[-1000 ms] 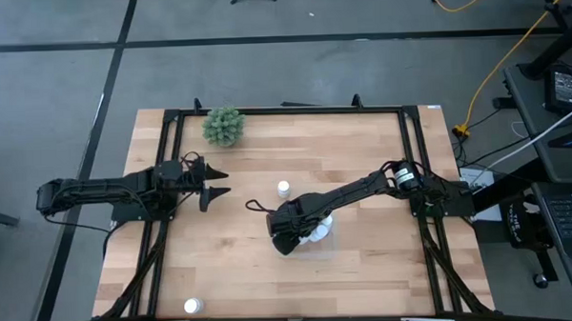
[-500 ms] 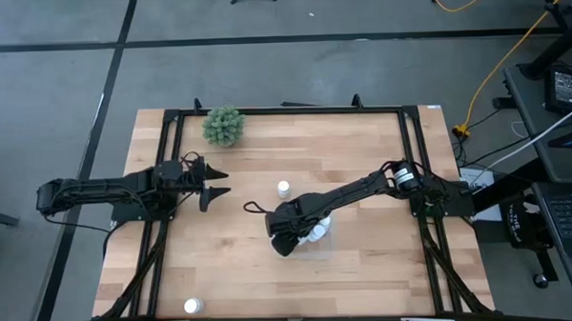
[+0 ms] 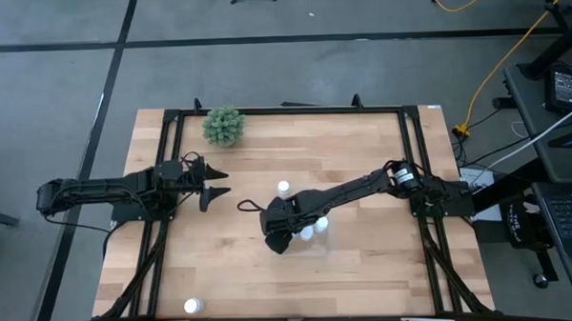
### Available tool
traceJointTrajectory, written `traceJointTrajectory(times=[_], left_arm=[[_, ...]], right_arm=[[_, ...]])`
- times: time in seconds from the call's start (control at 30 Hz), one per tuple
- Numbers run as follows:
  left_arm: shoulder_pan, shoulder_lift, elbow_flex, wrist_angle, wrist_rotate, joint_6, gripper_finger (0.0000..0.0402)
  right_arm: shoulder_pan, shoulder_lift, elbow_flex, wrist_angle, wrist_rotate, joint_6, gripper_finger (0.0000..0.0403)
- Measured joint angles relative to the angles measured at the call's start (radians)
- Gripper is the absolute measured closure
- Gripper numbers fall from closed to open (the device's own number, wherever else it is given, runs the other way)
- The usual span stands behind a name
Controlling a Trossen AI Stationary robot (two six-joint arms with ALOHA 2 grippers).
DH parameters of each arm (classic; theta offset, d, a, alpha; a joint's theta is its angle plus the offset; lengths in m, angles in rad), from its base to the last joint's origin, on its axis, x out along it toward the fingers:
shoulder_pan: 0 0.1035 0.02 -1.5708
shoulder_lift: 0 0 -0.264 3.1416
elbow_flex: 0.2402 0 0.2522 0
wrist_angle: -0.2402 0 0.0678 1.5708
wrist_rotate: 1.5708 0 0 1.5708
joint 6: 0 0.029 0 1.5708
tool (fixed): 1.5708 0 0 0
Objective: Pick and place pill bottles into a basket
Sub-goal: Adjust the white medicine bottle on the transparent bin
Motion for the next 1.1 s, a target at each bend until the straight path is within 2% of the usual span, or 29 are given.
traceJointTrajectory(times=[0.23, 0.53, 0.63, 0.73, 0.87, 0.97, 1.1], left_arm=[[0.0, 0.0, 0.0, 0.0, 0.0, 0.0, 0.0148], [0.0, 0.0, -0.001, 0.025, 0.003, 0.0, 0.0148], [0.0, 0.0, -0.001, 0.169, 0.035, 0.0, 0.0148], [0.0, 0.0, -0.001, 0.414, 0.078, -0.009, 0.0148], [0.0, 0.0, 0.04, 0.623, 0.095, -0.027, 0.0148], [0.0, 0.004, 0.114, 0.607, 0.162, -0.034, 0.0148], [0.0, 0.053, 0.225, 0.45, 0.251, -0.027, 0.0148]], right_arm=[[0.003, 0.0, 0.042, -0.003, 0.044, -0.053, 0.022], [0.005, -0.001, 0.222, -0.069, 0.267, -0.252, 0.022], [0.006, -0.002, 0.289, -0.066, 0.378, -0.341, 0.022], [0.008, -0.002, 0.326, -0.031, 0.483, -0.424, 0.022], [0.012, -0.002, 0.338, 0.029, 0.571, -0.482, 0.022], [0.013, -0.002, 0.338, 0.071, 0.624, -0.517, 0.022], [0.014, -0.002, 0.338, 0.11, 0.699, -0.572, 0.022]])
